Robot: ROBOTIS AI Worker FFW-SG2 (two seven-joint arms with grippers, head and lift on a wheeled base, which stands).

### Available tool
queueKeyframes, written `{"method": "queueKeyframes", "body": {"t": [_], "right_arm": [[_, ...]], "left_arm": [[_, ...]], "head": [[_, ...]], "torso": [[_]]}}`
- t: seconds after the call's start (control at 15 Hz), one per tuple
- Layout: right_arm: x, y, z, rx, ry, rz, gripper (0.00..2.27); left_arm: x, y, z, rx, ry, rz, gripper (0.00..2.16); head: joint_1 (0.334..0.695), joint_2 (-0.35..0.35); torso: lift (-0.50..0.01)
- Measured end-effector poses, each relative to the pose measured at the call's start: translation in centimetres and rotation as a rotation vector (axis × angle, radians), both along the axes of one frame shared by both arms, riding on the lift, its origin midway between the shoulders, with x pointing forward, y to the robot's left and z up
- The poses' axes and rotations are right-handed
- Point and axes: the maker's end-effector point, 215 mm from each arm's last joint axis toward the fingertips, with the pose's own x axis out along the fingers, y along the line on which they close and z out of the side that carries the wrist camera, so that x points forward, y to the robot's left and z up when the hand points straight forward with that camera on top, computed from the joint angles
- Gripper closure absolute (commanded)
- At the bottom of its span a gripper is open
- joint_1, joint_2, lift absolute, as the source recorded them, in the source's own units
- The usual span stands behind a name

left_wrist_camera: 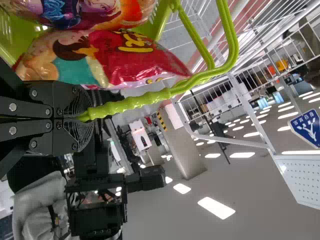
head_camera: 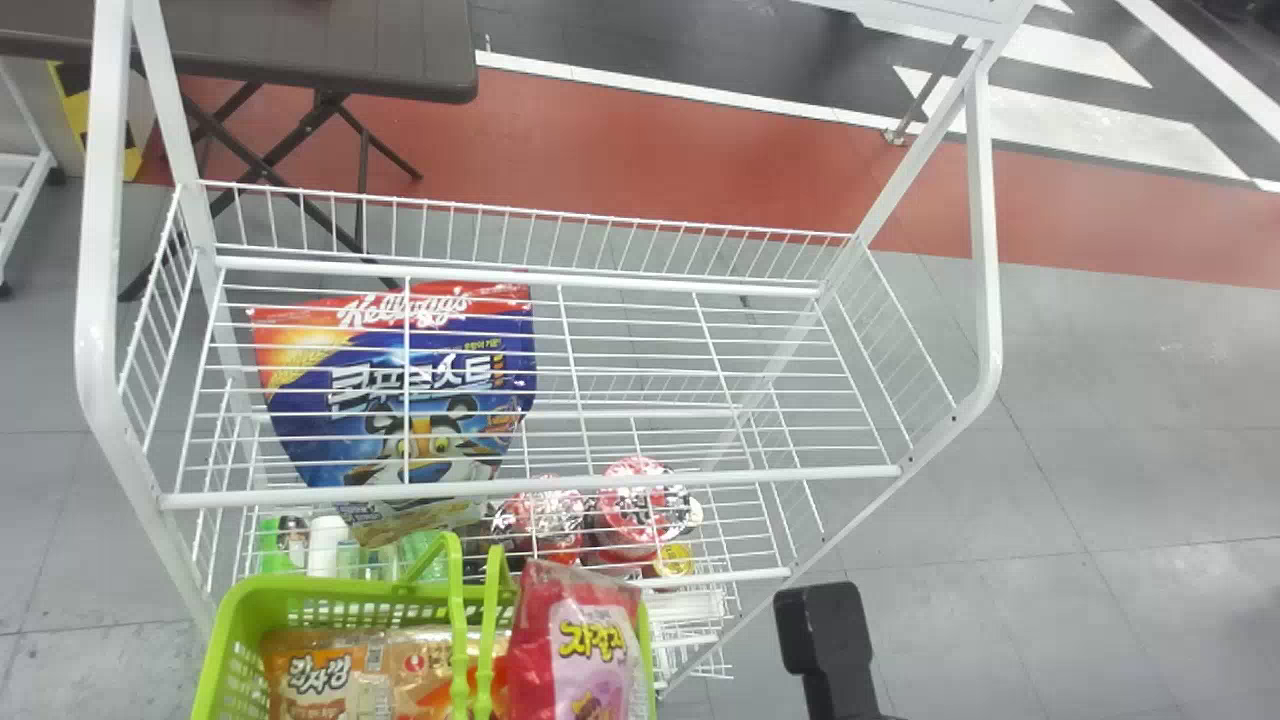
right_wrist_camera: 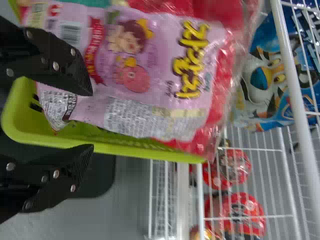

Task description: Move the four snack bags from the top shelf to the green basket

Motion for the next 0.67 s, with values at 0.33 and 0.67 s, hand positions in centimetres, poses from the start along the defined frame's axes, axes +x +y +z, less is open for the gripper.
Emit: {"method": "queueKeyframes", "body": {"t": [0.33, 0.67], "right_arm": [[0.0, 0.6, 1.5, 0.017, -0.020, 0.015, 0.05], [1.4, -0.8, 4.0, -0.016, -0.085, -0.008, 0.06]], "left_arm": [[0.1, 0.1, 0.0, 0.006, -0.002, 0.001, 1.40], [0.1, 0.1, 0.2, 0.004, -0.008, 0.001, 1.40]], "head": [[0.695, -0.350], [0.695, -0.350]], "torso": [[0.000], [0.000]]}}
